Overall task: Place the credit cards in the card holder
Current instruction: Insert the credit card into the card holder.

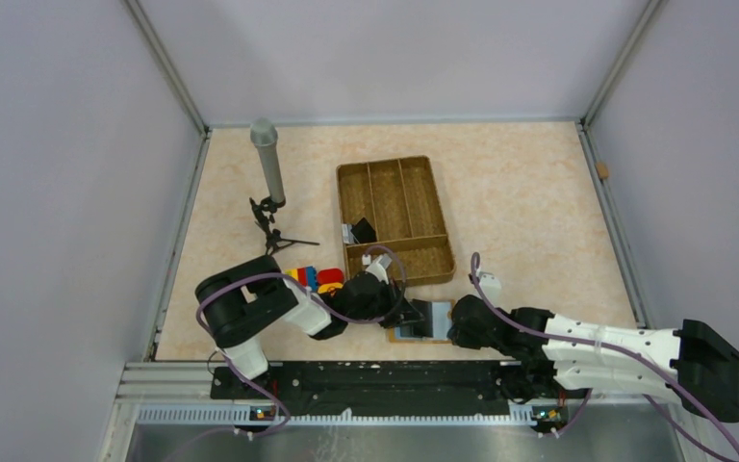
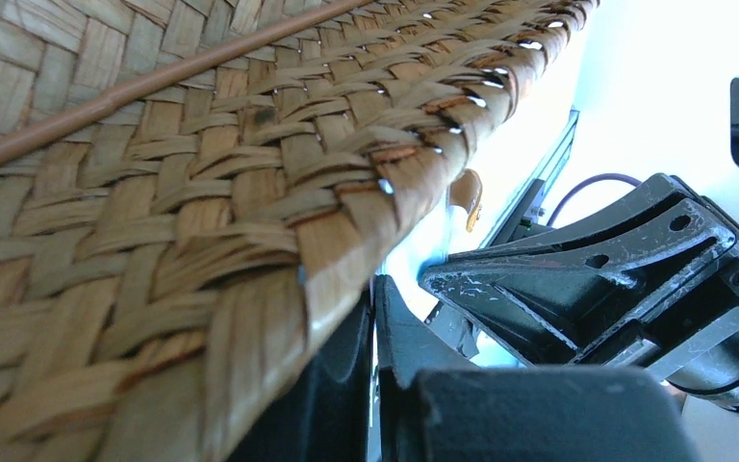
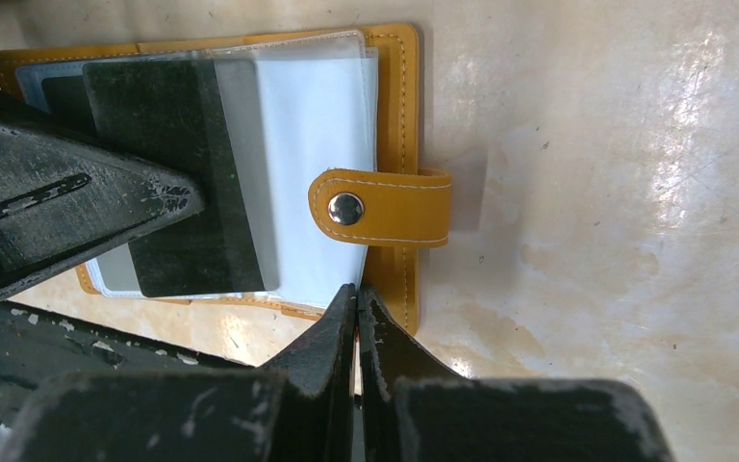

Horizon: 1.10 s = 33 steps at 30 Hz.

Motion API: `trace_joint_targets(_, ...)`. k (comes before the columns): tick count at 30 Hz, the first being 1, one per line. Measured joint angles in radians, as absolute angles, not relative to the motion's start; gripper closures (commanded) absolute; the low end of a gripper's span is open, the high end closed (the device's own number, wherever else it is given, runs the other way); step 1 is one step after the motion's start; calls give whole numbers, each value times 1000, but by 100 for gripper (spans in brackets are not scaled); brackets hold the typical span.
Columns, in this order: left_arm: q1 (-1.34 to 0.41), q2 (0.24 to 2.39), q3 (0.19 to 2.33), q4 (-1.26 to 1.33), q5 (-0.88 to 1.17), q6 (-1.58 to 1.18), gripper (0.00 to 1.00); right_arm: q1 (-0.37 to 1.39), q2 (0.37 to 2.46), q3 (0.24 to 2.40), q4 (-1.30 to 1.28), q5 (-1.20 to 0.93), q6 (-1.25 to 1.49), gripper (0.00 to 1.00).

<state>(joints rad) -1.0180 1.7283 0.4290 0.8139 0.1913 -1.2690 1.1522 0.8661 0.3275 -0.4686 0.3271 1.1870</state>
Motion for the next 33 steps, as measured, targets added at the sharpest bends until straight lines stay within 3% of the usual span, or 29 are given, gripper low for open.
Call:
trace_joint_targets(12,-1050,1642,480,604,123,-1218,67,1152,866,337,-486,329,1188,100)
trace_joint_targets(17,-1066,1584,527,450,72,-1177,59,1152,865,343,-496,331,1188,100)
trace_joint_targets(23,-1081,1520,553,300,-2,-1147,57,1152,864,343,-500,333,1188,100)
trace_joint_targets(33,-1106,1521,589,225,-22,-1122,61,1152,864,343,-510,336,1187,100)
